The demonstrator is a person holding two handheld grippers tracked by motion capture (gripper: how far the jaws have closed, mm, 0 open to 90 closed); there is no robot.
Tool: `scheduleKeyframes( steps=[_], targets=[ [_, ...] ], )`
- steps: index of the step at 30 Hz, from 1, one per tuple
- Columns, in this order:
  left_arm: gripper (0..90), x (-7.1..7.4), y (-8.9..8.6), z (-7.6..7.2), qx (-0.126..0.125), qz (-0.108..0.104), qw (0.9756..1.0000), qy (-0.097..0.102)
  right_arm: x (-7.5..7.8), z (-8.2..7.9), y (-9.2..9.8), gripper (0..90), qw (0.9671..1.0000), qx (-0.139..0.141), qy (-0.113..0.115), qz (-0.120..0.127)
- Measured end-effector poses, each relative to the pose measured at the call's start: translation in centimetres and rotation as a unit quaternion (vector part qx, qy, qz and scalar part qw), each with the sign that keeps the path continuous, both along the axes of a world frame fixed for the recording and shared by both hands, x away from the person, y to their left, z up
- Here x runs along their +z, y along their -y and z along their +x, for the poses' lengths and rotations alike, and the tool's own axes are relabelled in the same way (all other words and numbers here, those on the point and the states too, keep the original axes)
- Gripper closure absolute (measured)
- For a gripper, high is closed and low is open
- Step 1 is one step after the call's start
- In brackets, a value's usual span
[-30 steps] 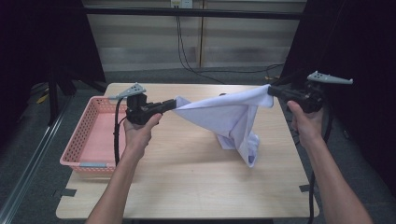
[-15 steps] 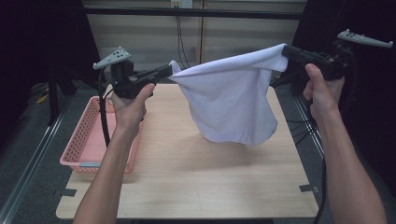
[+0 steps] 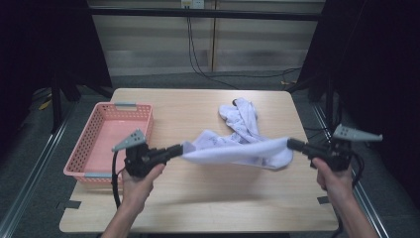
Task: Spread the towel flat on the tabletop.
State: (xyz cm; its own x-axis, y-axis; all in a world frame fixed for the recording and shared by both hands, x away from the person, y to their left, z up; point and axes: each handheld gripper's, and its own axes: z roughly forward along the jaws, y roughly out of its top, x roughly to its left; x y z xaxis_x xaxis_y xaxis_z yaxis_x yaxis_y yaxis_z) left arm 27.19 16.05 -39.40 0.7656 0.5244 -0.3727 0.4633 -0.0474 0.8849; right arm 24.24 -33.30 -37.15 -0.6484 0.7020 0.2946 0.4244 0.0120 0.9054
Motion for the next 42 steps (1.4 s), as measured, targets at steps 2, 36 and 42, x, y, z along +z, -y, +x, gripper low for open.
scheduleKeyframes(
  steps=[2,36,42],
  targets=[
    [88.5,-1.4,-0.4,-1.3,-0.005,0.000,0.9999,-0.013,-1.6,-1.4,-0.1,89.4,0.9998,0.005,-0.015,0.009],
    [71.6,-11.0,3.9,2.6,-0.135,0.186,0.9698,-0.082,-11.3,1.5,-0.6,63.4,0.9863,-0.006,-0.115,-0.118],
    [81.4,-11.0,2.9,2.3,-0.117,0.196,0.9705,-0.078,-12.3,2.8,-1.5,61.8,0.9814,-0.005,-0.130,-0.141]
  ],
)
